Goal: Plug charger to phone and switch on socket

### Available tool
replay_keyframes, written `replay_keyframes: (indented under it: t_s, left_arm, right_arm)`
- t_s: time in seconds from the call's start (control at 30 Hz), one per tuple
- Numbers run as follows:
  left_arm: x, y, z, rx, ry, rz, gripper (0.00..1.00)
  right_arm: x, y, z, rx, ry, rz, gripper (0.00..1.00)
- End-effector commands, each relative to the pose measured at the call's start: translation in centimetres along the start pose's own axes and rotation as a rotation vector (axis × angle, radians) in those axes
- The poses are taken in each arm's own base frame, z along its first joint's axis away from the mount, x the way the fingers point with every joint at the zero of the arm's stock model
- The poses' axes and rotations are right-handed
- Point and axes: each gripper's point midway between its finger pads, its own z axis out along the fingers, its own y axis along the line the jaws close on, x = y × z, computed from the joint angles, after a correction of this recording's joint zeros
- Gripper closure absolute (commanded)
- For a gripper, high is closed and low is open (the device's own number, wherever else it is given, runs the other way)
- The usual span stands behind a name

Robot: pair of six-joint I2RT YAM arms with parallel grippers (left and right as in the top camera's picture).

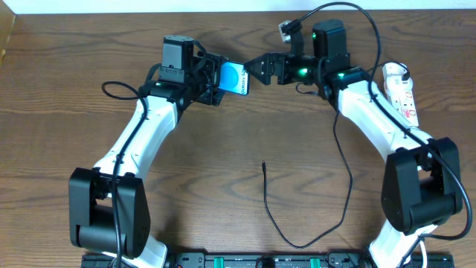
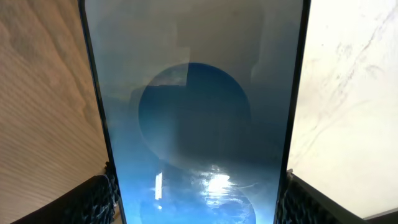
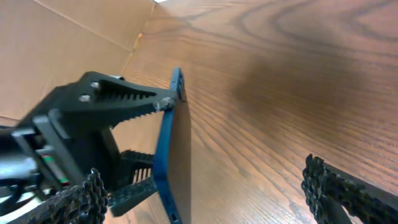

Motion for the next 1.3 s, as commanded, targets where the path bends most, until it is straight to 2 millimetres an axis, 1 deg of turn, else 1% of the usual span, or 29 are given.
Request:
replay_keyframes:
  t_s: [0.0, 0.1, 0.3, 0.43, 0.53, 0.63, 0.7, 0.8, 0.9, 0.97, 1.0, 1.17, 1.27]
  left_arm:
    - [0.5, -1.3, -0.8, 0.039, 0.002, -0.085, 0.93]
    - [0.6, -1.3, -0.8, 0.040, 0.007, -0.140, 0.93]
    - [1.2, -2.2, -0.8, 0.077, 0.026, -0.122, 0.93]
    - [2.2, -2.6, -0.6, 0.090, 0.044, -0.101, 0.92]
    - [3.4, -2.5, -0.3, 0.088, 0.062, -0.084, 0.93]
    - [4.1, -2.6, -0.1, 0.089, 0.074, -0.075, 0.93]
    - [4.6, -2.7, 0.0, 0.095, 0.083, -0.065, 0.93]
    - [5.3, -2.7, 0.1, 0.098, 0.094, -0.058, 0.92]
    - [5.6, -2.7, 0.2, 0.098, 0.100, -0.052, 0.92]
    - [5.7, -2.7, 0.2, 0.097, 0.101, -0.051, 0.93]
    - [5.7, -2.7, 0.2, 0.097, 0.101, -0.051, 0.93]
    - [5.8, -2.7, 0.2, 0.097, 0.101, -0.050, 0.93]
    - [5.8, -2.7, 0.2, 0.097, 0.101, -0.050, 0.92]
  right_arm:
    - [-0.3, -0.2, 0.3, 0.017, -0.008, -0.031, 0.01]
    - [0.1, 0.0, 0.6, 0.014, 0.006, -0.066, 0.01]
    - [1.1, 1.0, 1.3, 0.000, 0.037, -0.118, 0.01]
    - [1.5, 1.2, 1.6, -0.002, 0.049, -0.122, 0.01]
    - [1.6, 1.3, 1.6, -0.002, 0.050, -0.122, 0.02]
    - [1.6, 1.3, 1.6, -0.002, 0.050, -0.122, 0.06]
    - [1.6, 1.3, 1.6, -0.002, 0.050, -0.122, 0.12]
    - [1.6, 1.3, 1.6, -0.002, 0.051, -0.121, 0.15]
    - [1.6, 1.3, 1.6, -0.003, 0.050, -0.122, 0.23]
    - [1.6, 1.3, 1.6, -0.003, 0.051, -0.122, 0.30]
    - [1.6, 1.3, 1.6, -0.003, 0.051, -0.121, 0.32]
    - [1.8, 1.4, 1.7, -0.002, 0.056, -0.129, 0.32]
    - [2.1, 1.8, 2.1, -0.007, 0.063, -0.154, 0.34]
